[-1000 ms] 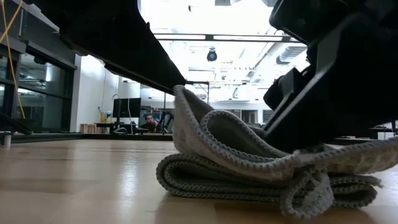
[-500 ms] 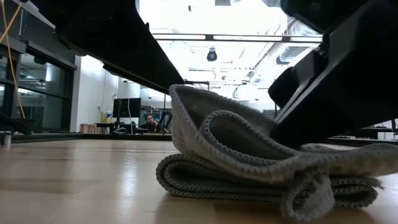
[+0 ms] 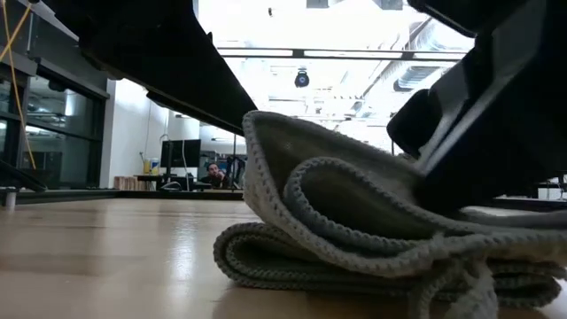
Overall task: Fold microfiber towels
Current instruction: Fold the gray towel
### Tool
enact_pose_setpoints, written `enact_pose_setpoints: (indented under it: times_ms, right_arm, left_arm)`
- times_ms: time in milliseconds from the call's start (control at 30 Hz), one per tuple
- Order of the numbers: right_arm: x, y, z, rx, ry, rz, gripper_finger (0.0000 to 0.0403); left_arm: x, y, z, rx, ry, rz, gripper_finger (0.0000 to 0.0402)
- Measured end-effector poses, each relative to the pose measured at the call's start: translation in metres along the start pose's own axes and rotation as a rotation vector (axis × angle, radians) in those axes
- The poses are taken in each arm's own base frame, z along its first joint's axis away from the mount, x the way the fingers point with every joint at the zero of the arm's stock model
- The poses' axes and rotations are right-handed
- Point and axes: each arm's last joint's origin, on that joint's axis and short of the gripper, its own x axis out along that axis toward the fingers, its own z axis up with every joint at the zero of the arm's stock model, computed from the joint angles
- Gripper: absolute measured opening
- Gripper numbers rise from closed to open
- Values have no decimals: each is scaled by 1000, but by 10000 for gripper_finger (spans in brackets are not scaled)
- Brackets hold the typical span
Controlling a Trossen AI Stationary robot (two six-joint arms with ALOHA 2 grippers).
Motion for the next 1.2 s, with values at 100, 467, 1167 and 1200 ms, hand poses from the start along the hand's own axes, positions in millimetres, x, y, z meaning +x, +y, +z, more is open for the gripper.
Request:
enact_pose_setpoints:
  times_ms: [100, 467, 1167, 1200]
  right_arm:
    - [0, 1, -1, 1, 18, 34, 12]
    - [0, 4, 3, 7, -7, 74, 36]
    - [3, -19, 19, 129, -21, 42, 60]
    - [3, -21, 19, 133, -8, 51, 46]
  left_arm:
    - [0, 0, 0, 0, 0, 0, 152]
    - [0, 0, 0, 0, 0, 0, 152]
    - [0, 0, 0, 1, 1, 1, 152]
    - [0, 0, 0, 1, 2, 1, 152]
